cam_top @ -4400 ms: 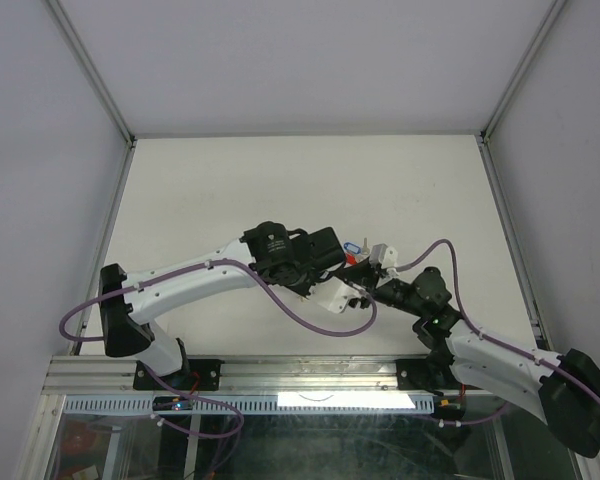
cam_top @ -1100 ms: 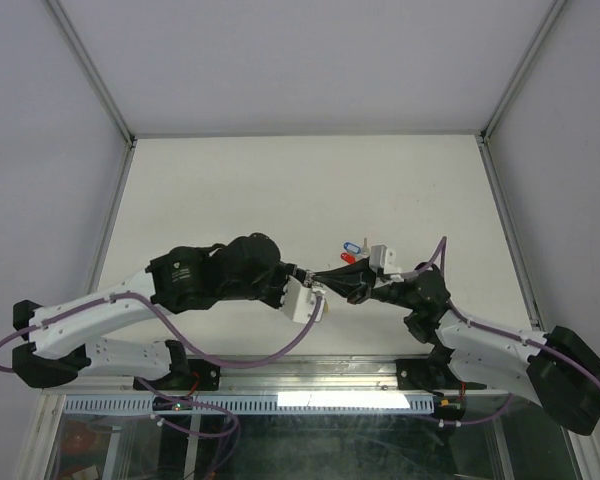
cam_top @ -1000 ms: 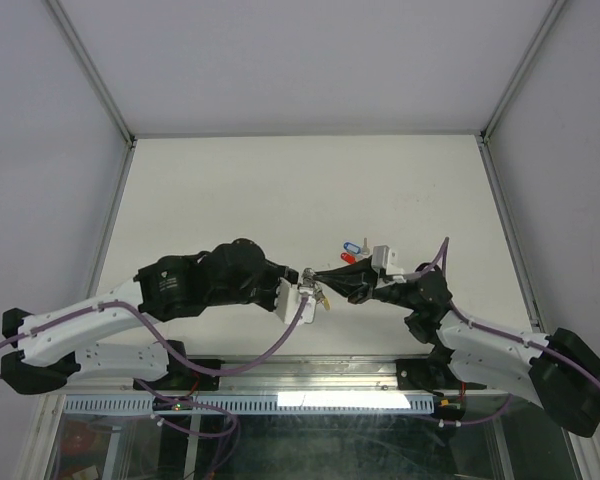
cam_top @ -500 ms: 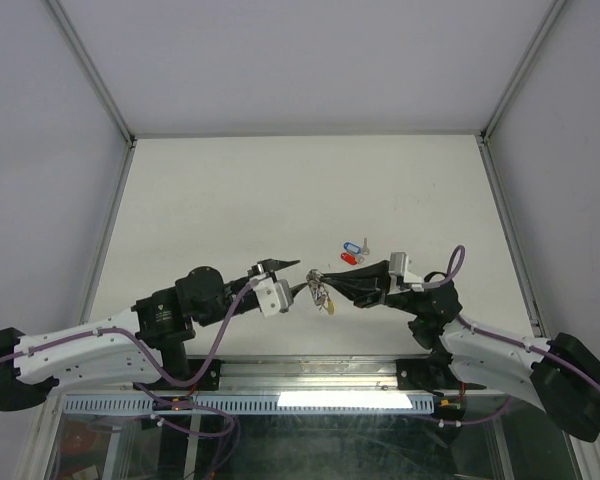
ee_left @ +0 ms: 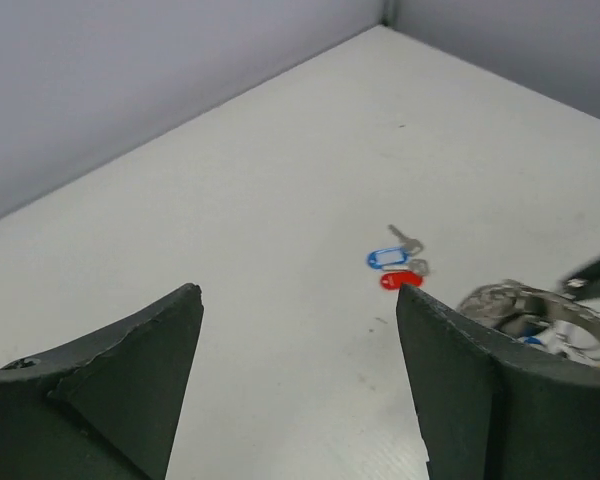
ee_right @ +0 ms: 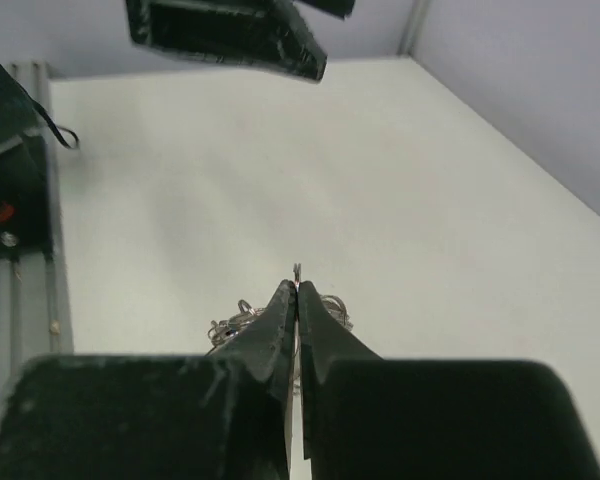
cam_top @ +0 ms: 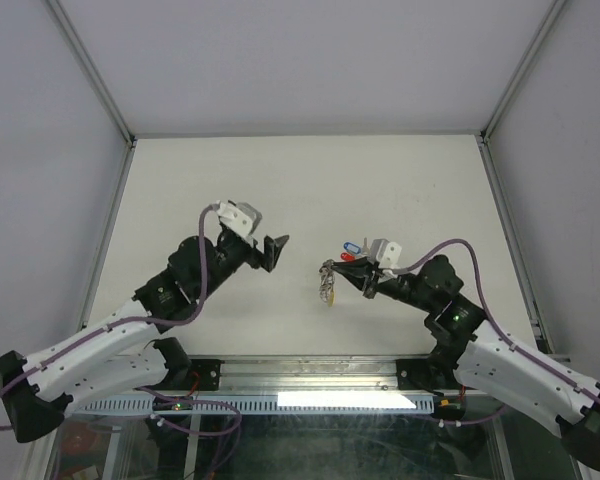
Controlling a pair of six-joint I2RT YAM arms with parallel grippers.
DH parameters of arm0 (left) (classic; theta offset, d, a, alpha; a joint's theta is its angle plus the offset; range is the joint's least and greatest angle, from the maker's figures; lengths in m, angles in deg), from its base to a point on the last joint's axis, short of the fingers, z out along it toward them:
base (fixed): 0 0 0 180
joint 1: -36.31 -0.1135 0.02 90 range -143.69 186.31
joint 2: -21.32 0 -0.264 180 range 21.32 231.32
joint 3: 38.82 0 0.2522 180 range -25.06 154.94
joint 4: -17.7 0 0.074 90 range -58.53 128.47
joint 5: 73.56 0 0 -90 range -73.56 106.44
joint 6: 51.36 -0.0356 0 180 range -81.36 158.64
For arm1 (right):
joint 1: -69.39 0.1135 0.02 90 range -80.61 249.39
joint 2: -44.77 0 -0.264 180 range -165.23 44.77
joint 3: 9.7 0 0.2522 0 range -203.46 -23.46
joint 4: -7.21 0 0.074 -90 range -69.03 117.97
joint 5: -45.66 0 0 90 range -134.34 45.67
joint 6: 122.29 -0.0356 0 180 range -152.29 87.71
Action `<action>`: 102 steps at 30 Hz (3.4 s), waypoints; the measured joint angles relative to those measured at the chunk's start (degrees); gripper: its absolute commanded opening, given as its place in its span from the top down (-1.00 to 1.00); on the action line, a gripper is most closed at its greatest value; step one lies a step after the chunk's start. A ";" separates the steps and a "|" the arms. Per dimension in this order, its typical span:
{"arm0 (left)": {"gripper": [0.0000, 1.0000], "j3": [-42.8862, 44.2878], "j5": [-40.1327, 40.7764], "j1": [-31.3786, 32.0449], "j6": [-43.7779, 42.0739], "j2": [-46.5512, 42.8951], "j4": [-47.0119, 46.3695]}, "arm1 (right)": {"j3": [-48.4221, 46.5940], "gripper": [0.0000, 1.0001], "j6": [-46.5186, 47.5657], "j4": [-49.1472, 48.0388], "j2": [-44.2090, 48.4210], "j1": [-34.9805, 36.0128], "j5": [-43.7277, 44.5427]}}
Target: Put the keys on the keyring
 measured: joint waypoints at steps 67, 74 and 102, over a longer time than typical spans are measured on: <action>-0.92 8.11 -15.76 -37.38 22.08 15.50 24.44 | -30.49 0.10 -28.06 39.87 -48.52 -27.69 11.34; -0.83 7.69 -13.75 -37.38 20.41 13.84 24.46 | -31.80 0.12 -28.83 40.52 -52.54 -25.79 12.59; -0.79 7.48 -13.68 -37.38 19.63 15.54 25.73 | -21.81 0.11 -43.10 37.62 -47.78 0.85 18.36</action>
